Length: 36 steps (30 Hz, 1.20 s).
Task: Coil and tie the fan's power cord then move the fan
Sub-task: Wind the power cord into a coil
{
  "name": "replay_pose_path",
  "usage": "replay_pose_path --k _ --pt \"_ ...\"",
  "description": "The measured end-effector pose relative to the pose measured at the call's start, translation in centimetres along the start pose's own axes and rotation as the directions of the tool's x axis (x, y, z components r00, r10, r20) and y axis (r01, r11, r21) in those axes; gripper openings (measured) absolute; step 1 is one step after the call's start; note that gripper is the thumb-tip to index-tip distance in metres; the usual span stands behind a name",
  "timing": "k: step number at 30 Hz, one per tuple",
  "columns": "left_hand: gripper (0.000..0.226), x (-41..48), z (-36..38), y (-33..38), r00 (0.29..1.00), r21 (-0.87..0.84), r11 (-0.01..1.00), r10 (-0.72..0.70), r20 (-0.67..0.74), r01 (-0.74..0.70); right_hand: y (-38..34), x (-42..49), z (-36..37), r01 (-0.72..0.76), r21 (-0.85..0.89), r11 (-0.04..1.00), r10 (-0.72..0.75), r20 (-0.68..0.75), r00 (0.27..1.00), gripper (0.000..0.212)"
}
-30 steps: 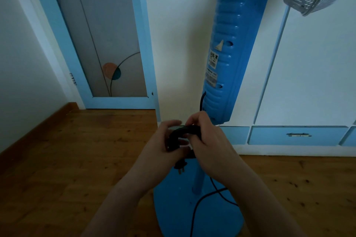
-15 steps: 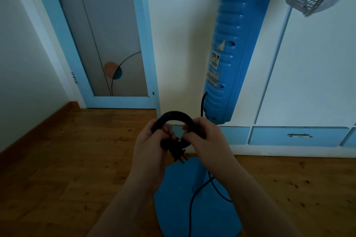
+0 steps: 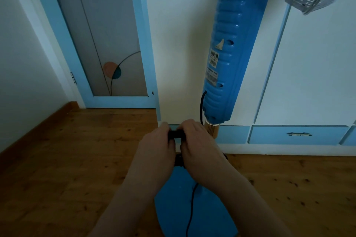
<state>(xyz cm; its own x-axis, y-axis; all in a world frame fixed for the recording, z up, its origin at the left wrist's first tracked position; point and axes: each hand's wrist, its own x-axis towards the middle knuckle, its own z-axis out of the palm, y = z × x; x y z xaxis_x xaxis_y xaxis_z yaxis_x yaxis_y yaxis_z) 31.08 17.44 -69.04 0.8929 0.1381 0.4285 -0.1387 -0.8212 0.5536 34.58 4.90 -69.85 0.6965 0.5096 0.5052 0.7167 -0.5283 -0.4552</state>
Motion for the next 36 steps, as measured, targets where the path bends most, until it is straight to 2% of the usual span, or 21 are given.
replay_pose_path --k 2,4,8,10,12,14,15,19,21,23,25,26,28,30,32,34,36 --pt "0.02 -0.1 -0.2 -0.3 0.987 -0.231 0.964 -0.151 -0.056 0.135 0.2 0.2 -0.7 -0.135 0.2 0.97 0.138 -0.003 0.99 0.022" --pt "0.022 -0.1 -0.4 -0.6 0.946 -0.478 0.852 -0.302 -0.117 0.213 0.8 0.3 -2.0 -0.257 0.395 0.882 0.248 0.074 0.966 0.031" --pt "0.024 0.1 -0.5 -0.8 0.9 -0.668 0.717 -0.404 -0.165 0.199 1.4 0.3 -2.7 -0.325 0.579 0.748 0.267 0.186 0.946 0.051" --pt "0.023 0.2 -0.2 -0.6 0.868 -0.754 0.613 -0.482 -0.119 0.236 1.2 0.2 -2.2 -0.336 0.625 0.704 0.245 0.23 0.942 0.06" --pt "0.023 0.3 0.0 -0.4 0.836 -0.836 0.475 -0.548 -0.036 0.276 0.9 0.1 -1.6 -0.323 0.575 0.752 0.241 0.217 0.946 0.067" --pt "0.021 0.3 0.3 -0.2 0.829 -0.878 0.385 -0.559 0.024 0.285 0.5 0.1 -0.8 -0.284 0.488 0.826 0.26 0.116 0.958 0.062" --pt "0.019 0.2 0.5 0.0 0.832 -0.884 0.372 -0.554 0.034 0.284 0.4 0.2 -0.5 -0.266 0.48 0.836 0.275 0.053 0.96 0.054" --pt "0.017 -0.3 1.7 0.7 0.87 -0.851 0.442 -0.491 0.035 0.284 0.3 0.1 -0.2 -0.233 0.525 0.819 0.329 -0.097 0.939 0.029" --pt "0.015 -0.6 2.1 0.6 0.895 -0.82 0.482 -0.44 0.077 0.308 0.4 0.0 -0.3 -0.226 0.425 0.877 0.301 -0.118 0.946 0.029" --pt "0.019 -0.6 2.0 0.4 0.91 -0.78 0.533 -0.4 0.111 0.329 0.5 -0.2 -0.4 -0.182 0.219 0.959 0.21 -0.113 0.971 0.027" --pt "0.041 -0.3 1.7 -0.4 0.95 -0.657 0.713 -0.313 0.012 0.243 0.5 -0.2 -0.4 -0.103 0.042 0.994 0.106 -0.076 0.991 0.023" --pt "0.045 -0.1 1.5 -0.7 0.971 -0.538 0.825 -0.233 -0.042 0.175 0.4 -0.2 -0.4 -0.078 0.001 0.997 0.078 -0.047 0.996 0.021" --pt "0.04 0.2 1.1 -0.7 0.997 -0.285 0.957 -0.063 -0.049 0.047 0.3 -0.1 -0.4 -0.051 -0.023 0.998 0.051 -0.005 0.999 0.02" --pt "0.031 0.1 1.0 -0.8 0.999 -0.232 0.972 -0.033 -0.003 0.032 0.3 -0.2 -0.3 -0.051 0.013 0.999 0.051 -0.003 0.999 0.026" --pt "0.028 -0.1 1.2 -1.1 0.997 -0.335 0.941 -0.068 -0.037 0.052 0.2 -0.2 -0.5 -0.102 0.108 0.989 0.104 -0.014 0.994 0.037" --pt "0.029 -0.4 1.2 -1.0 0.986 -0.498 0.864 -0.143 -0.09 0.08 0.4 -0.2 -0.7 -0.098 0.109 0.989 0.103 -0.044 0.994 0.045" --pt "0.032 -0.4 1.5 -0.8 0.969 -0.673 0.727 -0.237 -0.064 0.134 0.5 -0.2 -1.0 -0.058 0.017 0.998 0.059 -0.059 0.996 0.056"
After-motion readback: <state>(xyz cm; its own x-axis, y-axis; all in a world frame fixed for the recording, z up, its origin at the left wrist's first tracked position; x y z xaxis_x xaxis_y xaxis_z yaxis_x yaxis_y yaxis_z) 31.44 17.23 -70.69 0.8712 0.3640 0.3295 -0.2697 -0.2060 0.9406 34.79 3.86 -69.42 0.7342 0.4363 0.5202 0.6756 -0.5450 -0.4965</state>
